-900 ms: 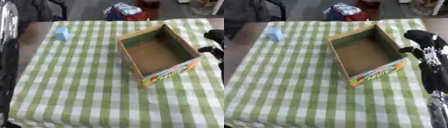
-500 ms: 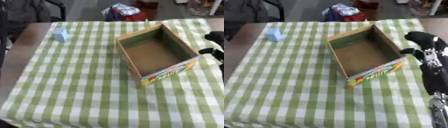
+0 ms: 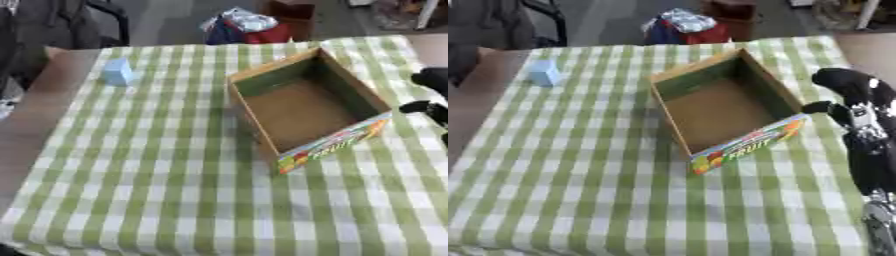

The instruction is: Pick up objects on the table and place them in the box.

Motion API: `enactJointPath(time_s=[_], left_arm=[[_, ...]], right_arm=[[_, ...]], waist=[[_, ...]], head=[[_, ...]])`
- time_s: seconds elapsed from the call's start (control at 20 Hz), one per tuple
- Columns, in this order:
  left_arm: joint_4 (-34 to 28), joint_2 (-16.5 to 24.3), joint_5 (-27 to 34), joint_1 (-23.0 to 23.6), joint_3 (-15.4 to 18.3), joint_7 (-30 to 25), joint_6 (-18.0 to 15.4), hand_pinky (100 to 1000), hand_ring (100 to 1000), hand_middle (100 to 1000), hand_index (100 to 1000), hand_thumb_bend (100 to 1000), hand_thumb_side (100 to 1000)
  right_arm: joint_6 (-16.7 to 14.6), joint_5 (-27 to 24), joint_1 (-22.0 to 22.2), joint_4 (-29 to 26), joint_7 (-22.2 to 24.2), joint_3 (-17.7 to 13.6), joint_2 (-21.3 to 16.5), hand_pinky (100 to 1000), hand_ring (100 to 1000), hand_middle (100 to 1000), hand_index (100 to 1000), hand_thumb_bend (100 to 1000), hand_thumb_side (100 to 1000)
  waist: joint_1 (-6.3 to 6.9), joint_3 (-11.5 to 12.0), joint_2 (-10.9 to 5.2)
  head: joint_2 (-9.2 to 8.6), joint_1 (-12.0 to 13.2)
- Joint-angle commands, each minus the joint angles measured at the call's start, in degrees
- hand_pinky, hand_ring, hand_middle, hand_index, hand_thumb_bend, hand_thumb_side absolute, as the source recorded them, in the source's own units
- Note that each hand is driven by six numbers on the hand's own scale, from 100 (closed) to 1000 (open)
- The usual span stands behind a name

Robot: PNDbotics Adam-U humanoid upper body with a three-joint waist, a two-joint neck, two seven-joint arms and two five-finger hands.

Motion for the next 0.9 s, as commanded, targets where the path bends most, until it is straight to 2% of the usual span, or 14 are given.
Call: enactJointPath(time_s=[0.05,0.1,0.2,0.35,0.55,0.7,0.8,0.85,0.9], left_arm=[[2.73,1.91,-6.84,-1.59,-0.3,-0.58,1.03,689,575,578,789,100,669],[2.95,1.83,-7.92,-1.62,-0.04,-0.78,1.2,725,626,636,830,100,644],[3.58,2.34,-9.9,0.17,-1.65,-2.07,1.03,748,664,673,839,100,635],[4.14,3.13,-12.9,2.28,-6.07,-4.88,0.66,783,725,728,852,100,625],[5.97,3.46,-17.09,2.67,-12.83,-9.05,0.98,821,795,789,872,100,609],[7.13,3.6,-20.22,2.5,-16.49,-12.18,0.9,845,830,819,888,184,558],[7.35,3.5,-22.37,2.67,-17.22,-14.32,0.43,855,842,829,895,263,511],[7.35,3.47,-23.46,2.71,-17.29,-15.42,0.15,855,842,829,895,263,511],[7.33,3.44,-24.54,2.8,-17.3,-16.5,-0.1,865,855,842,905,308,470]], right_arm=[[-0.15,0.26,-0.54,-0.8,0.3,0.14,-1.06,590,824,722,690,100,546],[-0.15,0.26,-0.55,-0.8,0.3,0.13,-1.06,590,824,722,690,100,546],[-0.14,0.35,-0.84,-0.84,0.36,0.24,-1.18,590,824,722,690,100,547],[-0.1,0.4,-1.08,-0.84,0.57,0.45,-1.18,590,825,722,690,100,547],[-0.11,0.57,-1.21,-0.81,0.64,0.49,-1.13,589,825,722,690,100,548],[-0.16,0.75,-1.26,-0.82,0.57,0.41,-1.03,588,826,722,689,100,549],[-0.19,0.89,-1.37,-0.83,0.51,0.38,-0.89,587,826,722,689,100,549],[-0.19,0.95,-1.45,-0.83,0.49,0.39,-0.82,587,826,722,689,100,549],[-0.2,1.0,-1.52,-0.86,0.52,0.44,-0.78,587,826,722,688,100,549]], waist=[[0.02,0.0,-0.66],[0.05,-0.03,-0.61],[0.4,-0.54,-0.1],[0.66,-0.97,0.36],[0.77,-1.16,1.07],[0.74,-1.27,1.77],[0.7,-1.38,2.4],[0.67,-1.42,2.67],[0.63,-1.49,2.97]], head=[[0.29,0.21],[0.27,0.19],[0.0,0.42],[-0.23,0.84],[-0.63,0.94],[-1.16,0.95],[-1.68,1.08],[-1.89,1.14],[-2.1,1.29]])
